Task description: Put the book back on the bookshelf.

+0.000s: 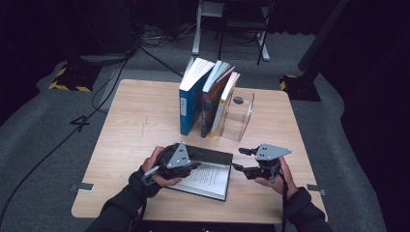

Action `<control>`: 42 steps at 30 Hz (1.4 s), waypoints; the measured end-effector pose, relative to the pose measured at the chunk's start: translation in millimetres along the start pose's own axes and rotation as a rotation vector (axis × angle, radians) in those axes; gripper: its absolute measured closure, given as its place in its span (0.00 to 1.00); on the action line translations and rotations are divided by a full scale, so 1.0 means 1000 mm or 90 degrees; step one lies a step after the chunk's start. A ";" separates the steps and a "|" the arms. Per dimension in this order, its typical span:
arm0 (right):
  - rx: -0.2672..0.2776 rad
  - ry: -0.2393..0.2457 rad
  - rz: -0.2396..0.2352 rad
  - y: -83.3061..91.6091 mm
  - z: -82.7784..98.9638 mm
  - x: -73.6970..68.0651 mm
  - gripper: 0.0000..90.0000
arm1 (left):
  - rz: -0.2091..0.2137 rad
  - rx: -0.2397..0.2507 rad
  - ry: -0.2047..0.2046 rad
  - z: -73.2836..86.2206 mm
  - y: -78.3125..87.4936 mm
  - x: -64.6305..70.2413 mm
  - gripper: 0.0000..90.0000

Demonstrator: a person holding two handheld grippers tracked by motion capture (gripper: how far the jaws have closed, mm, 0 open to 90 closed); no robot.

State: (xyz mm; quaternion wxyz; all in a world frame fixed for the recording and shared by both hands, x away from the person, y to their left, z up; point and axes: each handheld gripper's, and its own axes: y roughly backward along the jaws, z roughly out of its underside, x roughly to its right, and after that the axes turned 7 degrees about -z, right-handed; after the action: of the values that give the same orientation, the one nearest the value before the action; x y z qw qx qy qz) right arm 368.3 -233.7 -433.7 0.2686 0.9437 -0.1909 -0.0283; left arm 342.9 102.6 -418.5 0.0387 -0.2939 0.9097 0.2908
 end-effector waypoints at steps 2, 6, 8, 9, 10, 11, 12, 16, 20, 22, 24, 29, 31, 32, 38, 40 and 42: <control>0.000 -0.018 0.005 0.003 0.005 0.006 0.44 | 0.005 0.020 0.026 0.005 0.004 -0.005 0.66; -0.029 -0.016 0.020 0.001 0.012 0.010 0.44 | 0.006 0.038 0.053 0.010 0.009 -0.011 0.65; -0.045 -0.032 0.012 -0.003 0.016 0.012 0.43 | 0.006 0.051 0.064 0.013 0.011 -0.014 0.65; -0.051 -0.030 0.013 -0.005 0.018 0.013 0.43 | 0.009 0.057 0.068 0.015 0.012 -0.015 0.65; -0.064 -0.030 0.014 -0.009 0.020 0.013 0.43 | 0.013 0.064 0.080 0.017 0.014 -0.017 0.65; -0.078 -0.034 0.014 -0.015 0.022 0.012 0.41 | 0.016 0.069 0.086 0.019 0.015 -0.018 0.65; -0.087 -0.035 0.012 -0.019 0.025 0.012 0.40 | 0.016 0.074 0.092 0.020 0.017 -0.020 0.65; -0.112 -0.034 -0.005 -0.035 0.030 0.006 0.39 | 0.028 0.099 0.126 0.027 0.021 -0.027 0.65; -0.091 -0.028 -0.026 -0.043 0.028 -0.002 0.37 | 0.038 0.121 0.157 0.035 0.025 -0.031 0.64; -0.069 -0.030 -0.039 -0.045 0.024 -0.006 0.37 | 0.039 0.121 0.154 0.035 0.025 -0.031 0.64; -0.051 -0.034 -0.044 -0.046 0.021 -0.008 0.37 | 0.040 0.116 0.147 0.034 0.024 -0.029 0.64; -0.028 -0.028 -0.037 -0.045 0.016 -0.013 0.37 | 0.039 0.116 0.148 0.034 0.024 -0.027 0.63; -0.007 -0.032 -0.033 -0.043 0.014 -0.013 0.39 | 0.033 0.118 0.151 0.033 0.024 -0.027 0.63; 0.002 -0.032 -0.027 -0.041 0.013 -0.013 0.39 | 0.034 0.122 0.158 0.033 0.024 -0.027 0.63; 0.038 -0.022 -0.002 -0.028 0.004 -0.016 0.39 | 0.019 0.143 0.177 0.033 0.022 -0.018 0.63; 0.043 -0.021 0.004 -0.027 0.003 -0.015 0.40 | 0.014 0.146 0.182 0.035 0.024 -0.014 0.63; 0.047 -0.015 0.004 -0.027 0.000 -0.016 0.40 | 0.014 0.149 0.182 0.038 0.027 -0.014 0.62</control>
State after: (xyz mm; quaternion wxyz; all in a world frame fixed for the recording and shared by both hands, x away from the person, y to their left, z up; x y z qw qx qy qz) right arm 362.6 -207.0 -448.4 0.2311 0.9521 -0.1976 -0.0316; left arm 335.5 149.2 -432.9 -0.0604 -0.3160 0.9367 0.1384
